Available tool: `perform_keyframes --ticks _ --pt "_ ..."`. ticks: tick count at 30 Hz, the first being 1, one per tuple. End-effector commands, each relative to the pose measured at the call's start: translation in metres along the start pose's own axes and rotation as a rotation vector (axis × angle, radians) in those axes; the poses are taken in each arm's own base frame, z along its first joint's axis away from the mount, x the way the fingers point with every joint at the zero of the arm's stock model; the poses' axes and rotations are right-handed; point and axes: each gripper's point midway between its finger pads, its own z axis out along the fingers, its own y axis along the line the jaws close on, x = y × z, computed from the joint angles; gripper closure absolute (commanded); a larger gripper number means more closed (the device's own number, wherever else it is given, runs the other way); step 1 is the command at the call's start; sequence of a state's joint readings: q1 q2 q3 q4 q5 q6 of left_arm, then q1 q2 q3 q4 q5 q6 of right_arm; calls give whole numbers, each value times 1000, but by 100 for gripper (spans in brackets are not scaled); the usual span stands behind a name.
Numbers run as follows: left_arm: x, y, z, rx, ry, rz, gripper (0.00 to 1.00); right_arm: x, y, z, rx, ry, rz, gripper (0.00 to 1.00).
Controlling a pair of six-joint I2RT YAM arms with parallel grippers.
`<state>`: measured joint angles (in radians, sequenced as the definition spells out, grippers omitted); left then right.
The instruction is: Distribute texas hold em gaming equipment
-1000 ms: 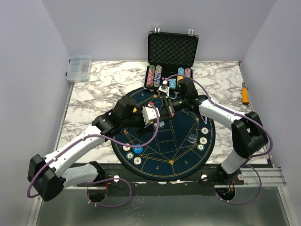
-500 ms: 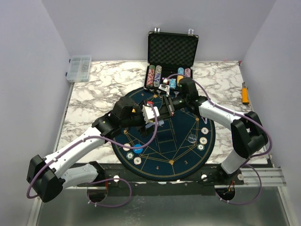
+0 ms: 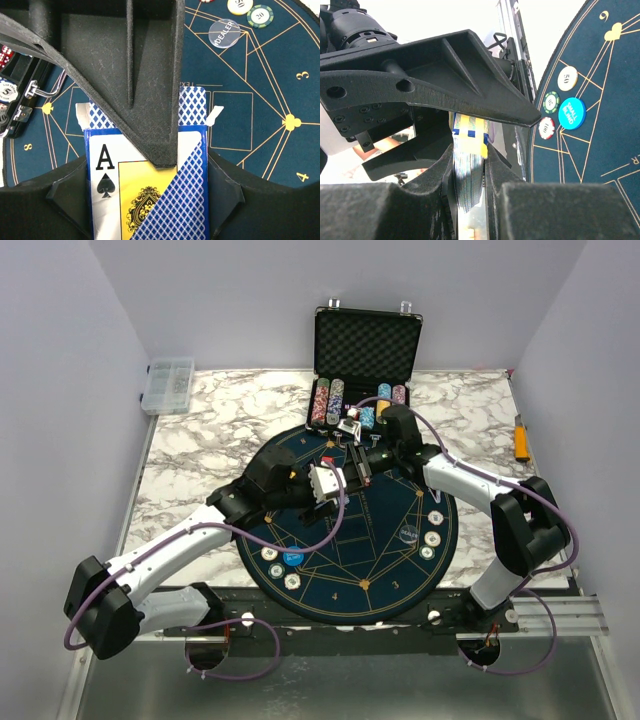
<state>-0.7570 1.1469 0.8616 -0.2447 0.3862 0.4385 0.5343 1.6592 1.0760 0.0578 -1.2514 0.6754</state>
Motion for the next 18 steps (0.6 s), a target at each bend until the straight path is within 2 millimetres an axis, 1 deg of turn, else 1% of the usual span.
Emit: perform_keyframes --ticks 1,2,3,4,7,9,11,14,15,16,18 --pt "5 3 4 -21 35 26 23 1 13 0 -32 17 -36 99" --pt "6 4 5 -29 42 28 17 1 13 0 -31 16 -36 99" --pt "8 4 6 -30 48 27 16 1 12 0 -28 15 -33 99" --pt "8 4 6 -28 50 27 16 1 12 0 -28 16 -31 99" --pt "9 4 8 -24 58 23 26 1 11 0 -25 16 -28 99" --pt "8 4 9 -23 57 20 34 2 10 0 -22 14 -30 99" --pt "7 4 9 -20 54 18 44 2 11 0 -25 18 -31 99" --pt "7 2 9 -10 54 20 66 2 13 0 -32 23 -36 99" --pt "7 2 8 -9 53 19 72 2 13 0 -35 26 -34 95" --pt "7 0 6 -6 55 17 79 2 13 0 -35 29 -29 88" --pt "8 -1 2 -8 58 15 91 0 13 -2 -17 32 -27 65"
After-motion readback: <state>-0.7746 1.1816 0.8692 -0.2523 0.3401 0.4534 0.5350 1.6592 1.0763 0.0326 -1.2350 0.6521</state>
